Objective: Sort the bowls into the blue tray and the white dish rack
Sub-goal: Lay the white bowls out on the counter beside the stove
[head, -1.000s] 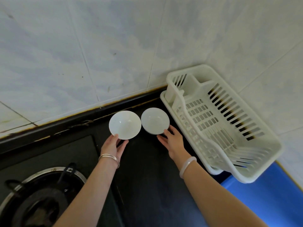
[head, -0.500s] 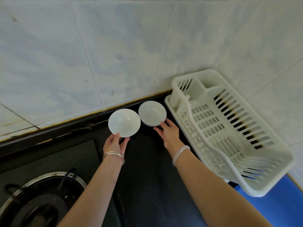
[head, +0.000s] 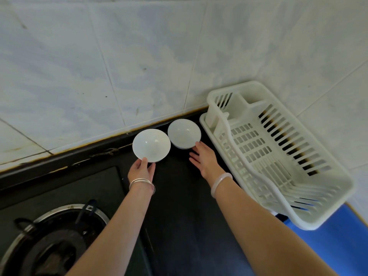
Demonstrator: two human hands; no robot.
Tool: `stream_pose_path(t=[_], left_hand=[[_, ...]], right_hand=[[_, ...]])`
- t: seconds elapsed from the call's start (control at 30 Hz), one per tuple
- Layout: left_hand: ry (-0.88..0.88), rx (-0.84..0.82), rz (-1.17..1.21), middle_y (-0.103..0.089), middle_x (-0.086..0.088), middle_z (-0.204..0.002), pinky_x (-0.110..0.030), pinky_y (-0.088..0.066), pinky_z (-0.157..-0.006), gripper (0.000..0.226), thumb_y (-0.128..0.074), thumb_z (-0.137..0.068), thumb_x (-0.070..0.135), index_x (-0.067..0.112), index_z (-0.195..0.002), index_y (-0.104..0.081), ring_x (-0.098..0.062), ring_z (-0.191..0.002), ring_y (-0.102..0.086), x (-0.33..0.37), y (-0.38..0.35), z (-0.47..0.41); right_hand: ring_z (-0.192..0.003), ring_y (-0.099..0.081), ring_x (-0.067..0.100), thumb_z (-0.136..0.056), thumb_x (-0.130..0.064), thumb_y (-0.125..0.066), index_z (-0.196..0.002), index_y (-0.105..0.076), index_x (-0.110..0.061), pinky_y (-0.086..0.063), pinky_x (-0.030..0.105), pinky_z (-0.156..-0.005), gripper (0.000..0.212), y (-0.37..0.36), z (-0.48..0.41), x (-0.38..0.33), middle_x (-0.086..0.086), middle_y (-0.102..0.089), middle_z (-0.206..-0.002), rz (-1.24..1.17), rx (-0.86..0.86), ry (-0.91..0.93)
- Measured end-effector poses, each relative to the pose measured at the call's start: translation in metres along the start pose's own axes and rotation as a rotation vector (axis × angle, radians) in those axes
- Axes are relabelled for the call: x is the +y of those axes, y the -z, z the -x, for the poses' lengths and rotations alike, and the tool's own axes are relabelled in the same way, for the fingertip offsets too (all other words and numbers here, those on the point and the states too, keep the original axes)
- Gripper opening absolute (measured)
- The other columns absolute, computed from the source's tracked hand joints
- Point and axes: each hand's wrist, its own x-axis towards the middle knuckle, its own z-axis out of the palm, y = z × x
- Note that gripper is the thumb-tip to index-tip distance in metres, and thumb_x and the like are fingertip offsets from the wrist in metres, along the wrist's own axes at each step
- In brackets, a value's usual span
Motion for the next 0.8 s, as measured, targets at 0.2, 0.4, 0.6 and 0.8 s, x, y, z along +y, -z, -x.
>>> stream_pose_path(t=[0.2,0.4,0.6,0.8], left_hand=[[-0.073,-0.093,-0.198,-0.056,-0.009,-0.127,-0.028,-0.050,-0.090,0.041,-0.054,-0.090,0.008,0.011,-0.131,-0.049,-0.019,-0.107,-0.059,-0.010,0.014,0.032],[-0.106,-0.367,-0.619,-0.063,-0.009,-0.108,-0.026,-0.051,-0.082,0.028,-0.056,-0.089,0.011,0.007,-0.116,-0.060,-0.018,-0.094,-0.064,-0.069,0.054,0.102],[-0.115,-0.715,-1.022,-0.065,-0.005,-0.097,-0.013,-0.054,-0.065,0.017,-0.054,-0.090,0.011,0.013,-0.101,-0.066,-0.010,-0.079,-0.064,-0.135,0.105,0.178],[-0.273,-0.889,-1.323,-0.066,0.001,-0.088,-0.020,-0.057,-0.069,0.021,-0.059,-0.087,0.016,0.015,-0.105,-0.069,-0.011,-0.071,-0.064,-0.178,0.140,0.238]], right_hand=[[-0.126,-0.050,0.026,-0.100,-0.028,-0.041,-0.144,-0.036,-0.018,-0.044,0.038,-0.100,0.045,0.022,0.041,-0.002,0.007,-0.048,-0.143,0.171,-0.060,0.064],[-0.095,-0.066,0.015,-0.099,-0.026,-0.042,-0.120,-0.058,-0.020,-0.053,0.027,-0.077,0.027,0.085,0.126,0.007,-0.003,-0.068,-0.105,0.178,-0.050,0.117],[-0.071,-0.062,0.012,-0.097,-0.025,-0.047,-0.092,-0.062,-0.027,-0.048,0.022,-0.064,0.016,0.180,0.223,0.040,-0.001,-0.068,-0.090,0.495,0.078,0.157],[-0.083,-0.056,0.012,-0.091,-0.026,-0.054,-0.108,-0.065,-0.025,-0.041,0.024,-0.069,0.020,0.268,0.303,0.119,-0.004,-0.063,-0.099,0.944,0.394,0.137]])
